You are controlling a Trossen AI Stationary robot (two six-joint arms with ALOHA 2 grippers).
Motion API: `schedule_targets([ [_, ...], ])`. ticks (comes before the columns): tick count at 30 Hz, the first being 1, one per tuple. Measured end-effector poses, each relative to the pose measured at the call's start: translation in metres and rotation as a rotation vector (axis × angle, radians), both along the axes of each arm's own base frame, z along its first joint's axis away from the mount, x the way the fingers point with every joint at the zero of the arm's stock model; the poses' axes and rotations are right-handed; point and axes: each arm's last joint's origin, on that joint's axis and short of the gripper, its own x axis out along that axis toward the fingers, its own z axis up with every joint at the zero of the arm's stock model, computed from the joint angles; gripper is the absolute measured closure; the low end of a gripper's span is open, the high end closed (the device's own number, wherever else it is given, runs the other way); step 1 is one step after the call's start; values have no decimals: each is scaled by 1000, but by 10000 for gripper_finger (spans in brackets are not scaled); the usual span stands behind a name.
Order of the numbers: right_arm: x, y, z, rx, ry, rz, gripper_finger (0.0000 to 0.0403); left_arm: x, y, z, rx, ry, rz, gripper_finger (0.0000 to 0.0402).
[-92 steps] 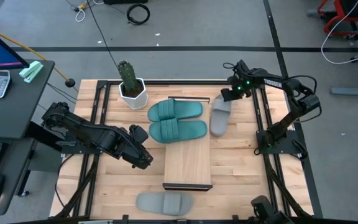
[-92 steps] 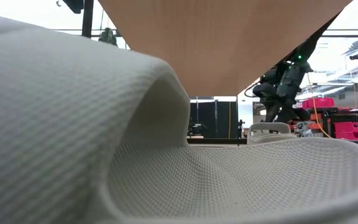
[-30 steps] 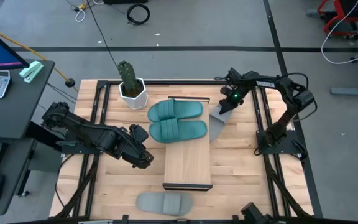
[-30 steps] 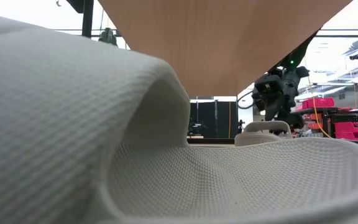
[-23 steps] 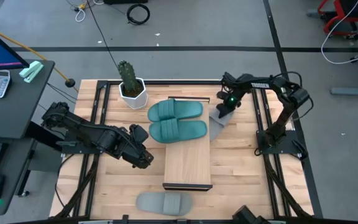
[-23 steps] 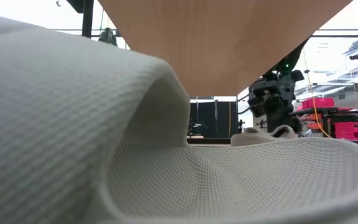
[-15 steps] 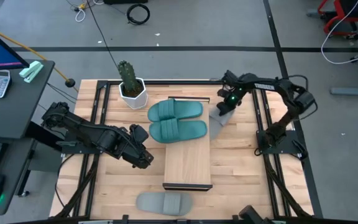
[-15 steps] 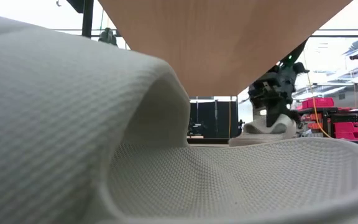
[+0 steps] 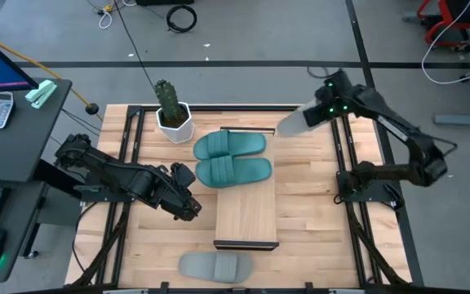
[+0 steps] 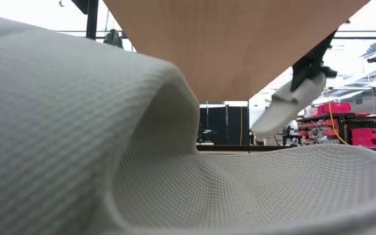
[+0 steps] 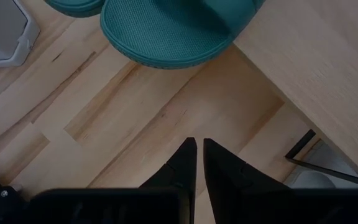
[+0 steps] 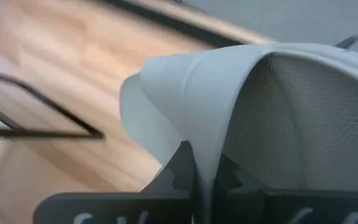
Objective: Pick and place slides into the shelf
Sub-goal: Put the top gray slide on the shelf
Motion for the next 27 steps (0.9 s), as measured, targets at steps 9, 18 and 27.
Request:
schedule_targets([
  [9, -13, 31, 83, -135, -252, -81, 391, 0, 1, 0, 38, -3, -17, 365],
  [18, -17, 77, 138, -82, -489, -45, 391, -4, 4, 0, 106, 36, -30, 370],
  [27, -34, 138, 142, 97, -584, -87, 391, -9, 8, -1, 173, 83, -21, 364],
])
